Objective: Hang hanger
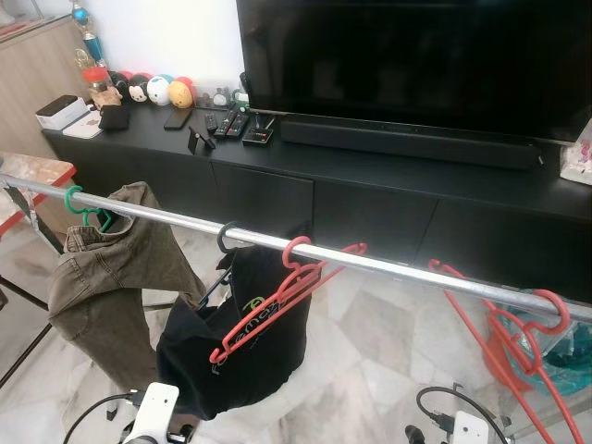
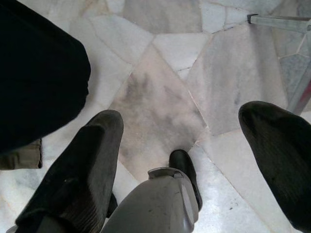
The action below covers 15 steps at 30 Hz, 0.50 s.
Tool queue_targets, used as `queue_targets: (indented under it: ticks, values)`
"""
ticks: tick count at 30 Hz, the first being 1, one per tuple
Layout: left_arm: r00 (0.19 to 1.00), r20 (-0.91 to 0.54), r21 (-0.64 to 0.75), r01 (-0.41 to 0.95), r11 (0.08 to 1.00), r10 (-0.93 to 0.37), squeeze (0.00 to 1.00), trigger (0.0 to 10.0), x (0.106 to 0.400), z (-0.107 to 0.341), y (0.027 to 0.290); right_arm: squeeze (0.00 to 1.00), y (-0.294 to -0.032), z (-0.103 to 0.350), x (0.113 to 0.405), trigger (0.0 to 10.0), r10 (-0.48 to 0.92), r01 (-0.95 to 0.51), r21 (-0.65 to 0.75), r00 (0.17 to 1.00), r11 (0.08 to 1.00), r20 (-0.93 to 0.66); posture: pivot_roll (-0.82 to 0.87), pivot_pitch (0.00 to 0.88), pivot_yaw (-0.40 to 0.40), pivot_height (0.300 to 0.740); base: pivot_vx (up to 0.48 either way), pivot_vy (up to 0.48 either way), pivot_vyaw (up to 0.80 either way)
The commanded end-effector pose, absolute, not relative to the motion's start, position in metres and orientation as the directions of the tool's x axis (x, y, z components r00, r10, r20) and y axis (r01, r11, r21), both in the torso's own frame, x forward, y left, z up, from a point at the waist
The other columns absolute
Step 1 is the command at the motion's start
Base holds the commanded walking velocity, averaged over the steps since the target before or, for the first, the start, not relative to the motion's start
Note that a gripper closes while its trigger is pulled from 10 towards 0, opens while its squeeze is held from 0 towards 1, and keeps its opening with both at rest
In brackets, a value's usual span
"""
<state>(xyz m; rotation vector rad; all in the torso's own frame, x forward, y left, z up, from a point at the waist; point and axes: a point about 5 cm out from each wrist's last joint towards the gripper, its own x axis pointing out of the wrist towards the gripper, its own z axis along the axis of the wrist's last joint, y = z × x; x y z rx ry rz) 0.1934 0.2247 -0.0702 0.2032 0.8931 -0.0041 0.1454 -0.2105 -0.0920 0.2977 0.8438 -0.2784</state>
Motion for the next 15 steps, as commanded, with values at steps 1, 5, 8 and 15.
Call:
queue_targets:
  ticks: [1, 5, 8, 15]
  values:
    - [0.62, -0.78, 0.134, 0.032, 0.99, 0.086, 0.0, 10.0, 0.1924, -0.0715, 0.2241, 0.0, -0.2098, -0.0928, 0.144, 10.0, -0.126, 0.369, 0.15, 0.627, 0.917, -0.769, -0.05, 0.0, 0.056, 0.74, 0.0, 0.0, 0.0]
    - [0.616, -0.786, 0.104, 0.042, 0.994, 0.056, 0.0, 10.0, 0.1934, -0.0731, 0.2159, 0.0, -0.2065, -0.0933, 0.1448, 10.0, -0.112, 0.357, 0.156, 0.627, 0.921, -0.771, -0.06, 0.0, 0.06, 0.74, 0.0, 0.0, 0.0]
    - [0.608, -0.792, 0.103, 0.052, 0.993, 0.05, 0.0, 10.0, 0.1922, -0.0742, 0.2141, 0.0, -0.205, -0.0935, 0.1448, 10.0, -0.109, 0.351, 0.155, 0.627, 0.923, -0.771, -0.06, 0.0, 0.062, 0.74, 0.0, 0.0, 0.0]
    - [0.599, -0.798, 0.109, 0.042, 0.993, 0.062, 0.0, 10.0, 0.1883, -0.0759, 0.2164, 0.0, -0.2057, -0.0961, 0.1381, 10.0, -0.106, 0.345, 0.14, 0.606, 0.928, -0.789, -0.06, 0.0, 0.064, 0.74, 0.0, 0.372, 0.26]
